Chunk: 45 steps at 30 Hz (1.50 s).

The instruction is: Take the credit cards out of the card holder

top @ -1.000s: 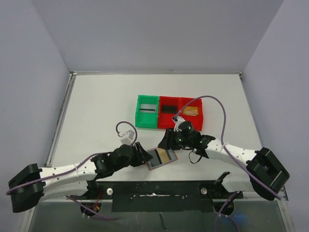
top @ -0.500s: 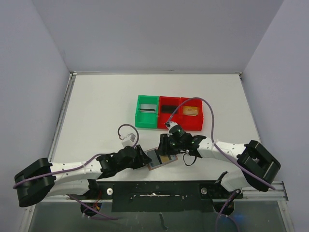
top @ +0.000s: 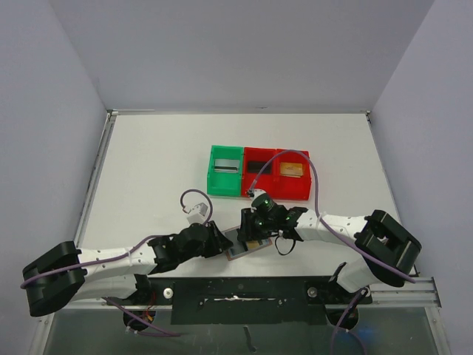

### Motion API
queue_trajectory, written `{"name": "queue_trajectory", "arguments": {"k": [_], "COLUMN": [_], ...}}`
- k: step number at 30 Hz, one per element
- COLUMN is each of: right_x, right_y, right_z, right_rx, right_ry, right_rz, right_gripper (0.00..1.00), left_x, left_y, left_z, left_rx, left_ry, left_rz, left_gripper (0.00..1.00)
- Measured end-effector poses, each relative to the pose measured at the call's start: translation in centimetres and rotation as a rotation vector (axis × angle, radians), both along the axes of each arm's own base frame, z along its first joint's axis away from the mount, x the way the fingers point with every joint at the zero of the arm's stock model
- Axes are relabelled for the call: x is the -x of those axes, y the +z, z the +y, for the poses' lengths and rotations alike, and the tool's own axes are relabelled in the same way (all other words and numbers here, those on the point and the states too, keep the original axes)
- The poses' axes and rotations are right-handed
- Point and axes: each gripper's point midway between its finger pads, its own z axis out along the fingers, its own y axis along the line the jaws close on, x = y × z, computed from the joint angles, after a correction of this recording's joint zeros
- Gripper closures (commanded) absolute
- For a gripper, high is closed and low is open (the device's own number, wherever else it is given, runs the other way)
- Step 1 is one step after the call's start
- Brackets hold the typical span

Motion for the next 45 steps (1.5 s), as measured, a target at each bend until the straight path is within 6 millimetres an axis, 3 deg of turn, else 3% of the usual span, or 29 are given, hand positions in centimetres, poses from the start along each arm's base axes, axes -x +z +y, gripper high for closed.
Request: {"name": "queue_trajectory", "arguments": {"k": [6, 10, 13, 27, 40, 45], "right_x": [0.0, 0.0, 0.1, 0.6, 0.2, 0.1], "right_y": [-0.3, -0.6, -0.7, -0.7, -1.3, -1.1], "right_z": [-0.2, -0.4, -0.4, -0.5, -0.9, -1.0], "right_rx": [0.018, 0.031, 0.040, 0.091, -0.097, -0.171], "right_ry": [-0.008, -0.016, -0.019, -0.019, -0.085, -0.097], "right_rz": [-0.002, 0.002, -0.002, -0.017, 0.070, 0.101], "right_gripper": [0.69, 0.70, 0.70, 0.71, 0.91, 0.91], "left_x": [-0.2, -0.1, -0.1, -0.4, -0.4, -0.4], "left_y": [-0.8, -2.3, -2.7, -3.1, -3.1, -3.1], "left_z": [-0.2, 0.0, -0.2, -0.7, -0.8, -0.8], "left_rx": [-0.019, -0.069, -0.086, -0.104, -0.104, -0.105], "left_ry": [-0.010, -0.017, -0.018, -0.014, -0.014, -0.015], "left_rz": [0.001, 0.028, 0.041, 0.059, 0.059, 0.059], "left_gripper": [0.74, 0.87, 0.90, 0.96, 1.00, 1.00]}}
